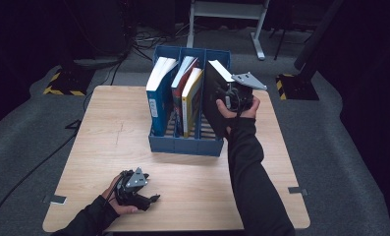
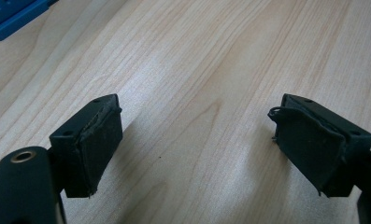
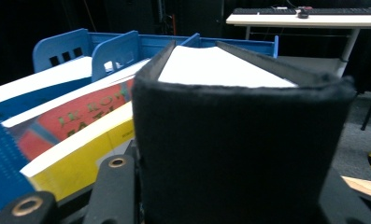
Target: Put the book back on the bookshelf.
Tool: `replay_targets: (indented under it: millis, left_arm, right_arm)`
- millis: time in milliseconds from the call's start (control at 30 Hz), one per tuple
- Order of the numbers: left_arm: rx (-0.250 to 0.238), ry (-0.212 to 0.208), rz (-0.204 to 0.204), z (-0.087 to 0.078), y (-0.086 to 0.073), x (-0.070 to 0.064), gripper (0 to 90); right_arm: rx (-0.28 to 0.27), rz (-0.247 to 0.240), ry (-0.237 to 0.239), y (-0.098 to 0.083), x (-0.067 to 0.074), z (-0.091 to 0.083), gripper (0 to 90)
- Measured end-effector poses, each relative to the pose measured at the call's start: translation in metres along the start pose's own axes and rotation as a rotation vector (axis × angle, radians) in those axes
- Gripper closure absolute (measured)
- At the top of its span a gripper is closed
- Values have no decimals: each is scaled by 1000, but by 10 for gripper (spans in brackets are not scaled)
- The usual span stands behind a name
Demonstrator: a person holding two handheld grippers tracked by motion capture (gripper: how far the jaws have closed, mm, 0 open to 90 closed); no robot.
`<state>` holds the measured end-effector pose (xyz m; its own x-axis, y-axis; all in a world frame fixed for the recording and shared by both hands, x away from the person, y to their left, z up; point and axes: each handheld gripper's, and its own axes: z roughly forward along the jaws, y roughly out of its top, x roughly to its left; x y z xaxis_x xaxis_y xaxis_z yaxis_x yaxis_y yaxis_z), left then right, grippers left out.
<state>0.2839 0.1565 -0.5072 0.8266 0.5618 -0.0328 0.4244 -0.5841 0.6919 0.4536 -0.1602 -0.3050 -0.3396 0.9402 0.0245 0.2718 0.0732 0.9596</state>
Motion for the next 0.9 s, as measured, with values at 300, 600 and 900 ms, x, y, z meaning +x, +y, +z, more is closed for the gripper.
replay_targets:
  millis: [300, 600, 900]
  left_arm:
    - [0, -1, 6, 0, 0, 0, 156]
    - [0, -4, 11, 0, 0, 0, 156]
    - [1, -7, 12, 0, 0, 0, 156]
  right_arm:
    - [-2, 17, -20, 0, 3, 16, 537]
    - [9, 36, -53, -11, 3, 36, 536]
    - [19, 39, -60, -27, 1, 49, 534]
